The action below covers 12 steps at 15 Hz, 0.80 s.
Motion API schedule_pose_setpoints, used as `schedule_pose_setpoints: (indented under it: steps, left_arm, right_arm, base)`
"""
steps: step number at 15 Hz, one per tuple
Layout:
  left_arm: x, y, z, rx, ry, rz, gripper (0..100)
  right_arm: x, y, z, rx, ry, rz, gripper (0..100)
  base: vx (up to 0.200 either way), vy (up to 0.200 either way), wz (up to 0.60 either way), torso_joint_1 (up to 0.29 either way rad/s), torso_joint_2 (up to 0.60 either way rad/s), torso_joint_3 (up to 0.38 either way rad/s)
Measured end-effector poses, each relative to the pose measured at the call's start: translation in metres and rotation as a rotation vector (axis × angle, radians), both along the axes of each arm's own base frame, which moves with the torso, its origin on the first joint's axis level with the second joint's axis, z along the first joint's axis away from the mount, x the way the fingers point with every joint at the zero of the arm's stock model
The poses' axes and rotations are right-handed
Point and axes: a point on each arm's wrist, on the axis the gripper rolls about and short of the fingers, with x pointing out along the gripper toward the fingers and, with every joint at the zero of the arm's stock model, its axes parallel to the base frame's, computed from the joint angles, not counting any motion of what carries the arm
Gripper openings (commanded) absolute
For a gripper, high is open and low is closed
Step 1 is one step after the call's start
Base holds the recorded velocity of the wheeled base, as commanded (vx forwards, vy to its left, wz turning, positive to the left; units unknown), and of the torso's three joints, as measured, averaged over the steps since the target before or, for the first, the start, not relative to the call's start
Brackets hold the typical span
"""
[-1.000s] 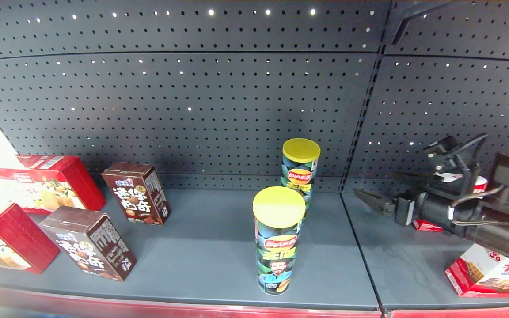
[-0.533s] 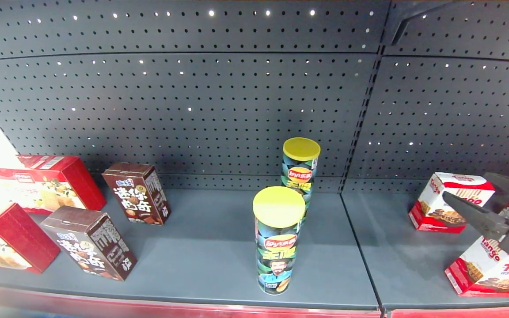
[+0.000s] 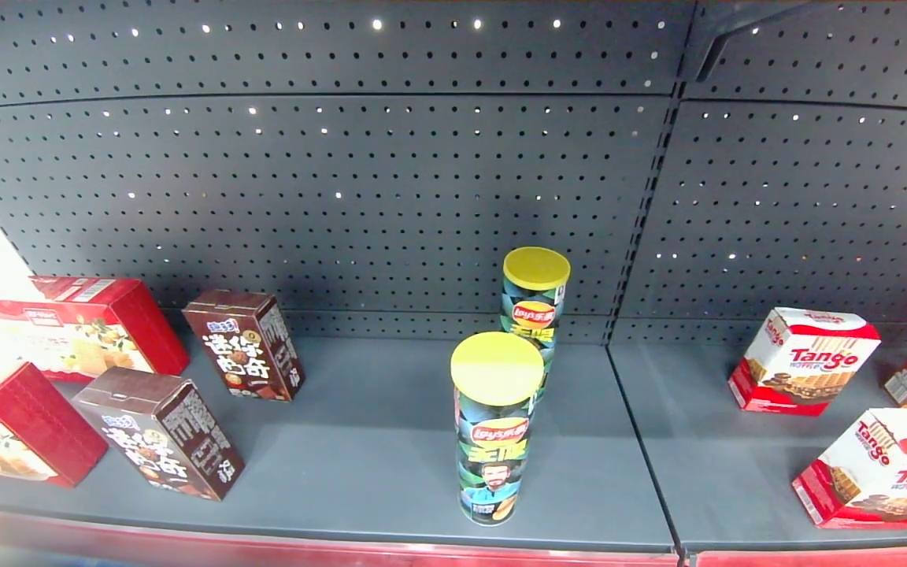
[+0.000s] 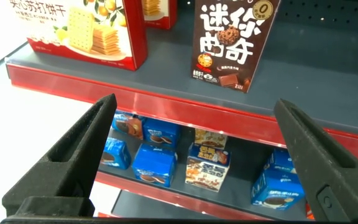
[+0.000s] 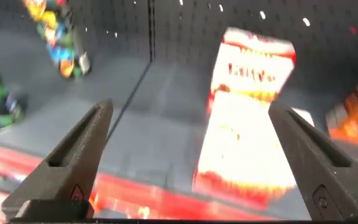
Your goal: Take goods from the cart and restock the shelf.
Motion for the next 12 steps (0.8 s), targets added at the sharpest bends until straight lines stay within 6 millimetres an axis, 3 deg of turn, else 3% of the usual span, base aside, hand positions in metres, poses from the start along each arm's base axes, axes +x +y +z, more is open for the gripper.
schedule_pose_setpoints:
  steps: [5,8,12]
  left_arm:
    - [0.000,-0.003,0.002,0.083,0.007,-0.119,100]
    - [0.000,-0.007,0.029,0.159,0.002,-0.298,100]
    - [0.024,-0.003,0.066,0.125,0.112,-0.432,100]
  right_arm:
    - [-0.056,0.001,-0.029,0.002,0.037,-0.044,100]
    - [-0.066,0.002,-0.029,0.001,-0.032,-0.051,100]
    - [-0.069,0.002,-0.031,0.000,-0.045,-0.052,100]
  base:
    - [0.000,0.000,0.00,0.000,0.00,0.000]
    - [0.000,0.000,0.00,0.000,0.00,0.000]
    - [0.000,0.000,0.00,0.000,0.00,0.000]
